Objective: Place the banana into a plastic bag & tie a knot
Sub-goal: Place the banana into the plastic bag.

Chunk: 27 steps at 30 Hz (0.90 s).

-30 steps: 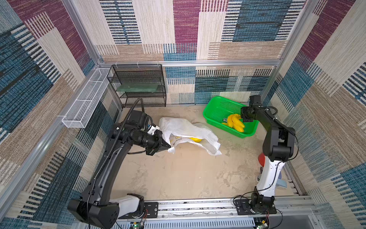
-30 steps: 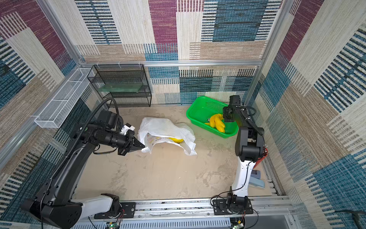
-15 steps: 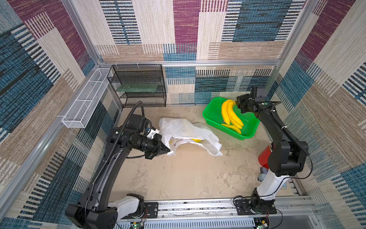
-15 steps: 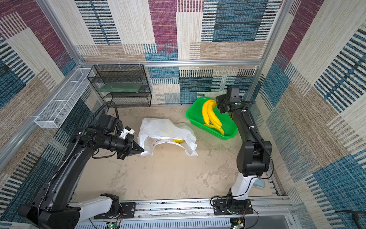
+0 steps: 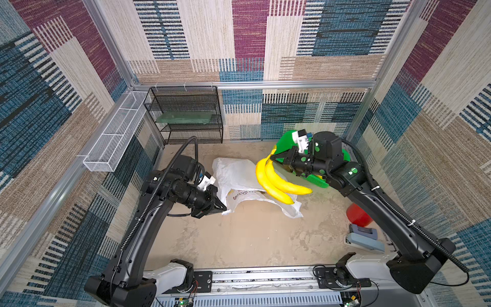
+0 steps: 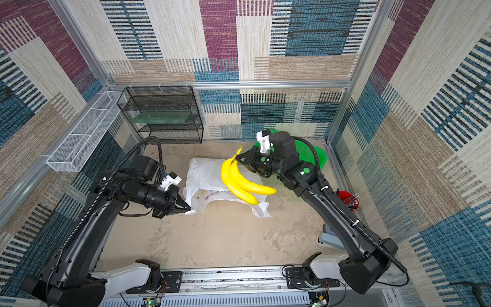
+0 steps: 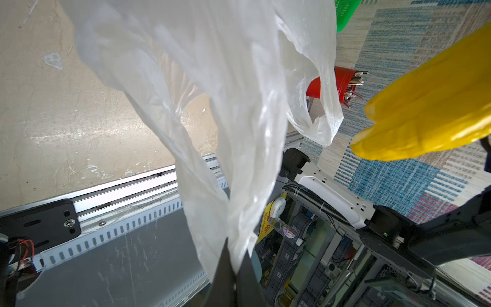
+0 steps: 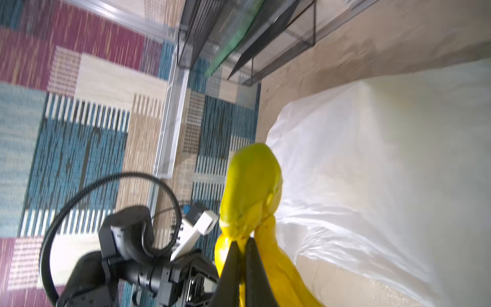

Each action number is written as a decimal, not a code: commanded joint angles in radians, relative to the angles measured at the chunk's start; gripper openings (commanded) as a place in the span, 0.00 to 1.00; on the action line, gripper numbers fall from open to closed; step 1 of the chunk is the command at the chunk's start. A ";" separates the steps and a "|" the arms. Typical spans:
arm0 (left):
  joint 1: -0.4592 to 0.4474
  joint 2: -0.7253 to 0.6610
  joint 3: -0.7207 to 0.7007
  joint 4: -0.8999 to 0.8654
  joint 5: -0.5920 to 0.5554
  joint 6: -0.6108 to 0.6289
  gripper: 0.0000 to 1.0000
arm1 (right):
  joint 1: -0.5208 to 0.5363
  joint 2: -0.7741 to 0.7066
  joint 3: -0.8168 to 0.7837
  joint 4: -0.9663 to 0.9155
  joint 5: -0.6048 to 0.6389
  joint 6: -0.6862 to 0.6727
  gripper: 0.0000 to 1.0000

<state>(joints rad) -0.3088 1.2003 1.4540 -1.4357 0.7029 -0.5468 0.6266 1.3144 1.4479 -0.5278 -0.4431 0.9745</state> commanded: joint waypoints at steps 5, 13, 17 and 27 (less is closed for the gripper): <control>-0.045 -0.009 -0.022 -0.029 -0.061 0.089 0.00 | 0.249 0.069 -0.066 -0.016 -0.094 -0.028 0.00; -0.074 -0.074 -0.099 -0.028 -0.080 0.108 0.00 | 0.286 0.196 -0.131 -0.060 -0.168 -0.033 0.00; -0.090 -0.088 -0.119 -0.027 -0.091 0.124 0.00 | 0.285 0.266 -0.115 -0.073 -0.194 -0.027 0.00; -0.155 -0.137 -0.178 -0.026 -0.115 0.138 0.00 | 0.192 0.419 0.014 -0.122 -0.236 0.037 0.00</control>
<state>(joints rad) -0.4545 1.0756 1.2938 -1.4540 0.6010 -0.4419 0.8391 1.7187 1.4357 -0.6312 -0.6437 0.9688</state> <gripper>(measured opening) 0.049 0.071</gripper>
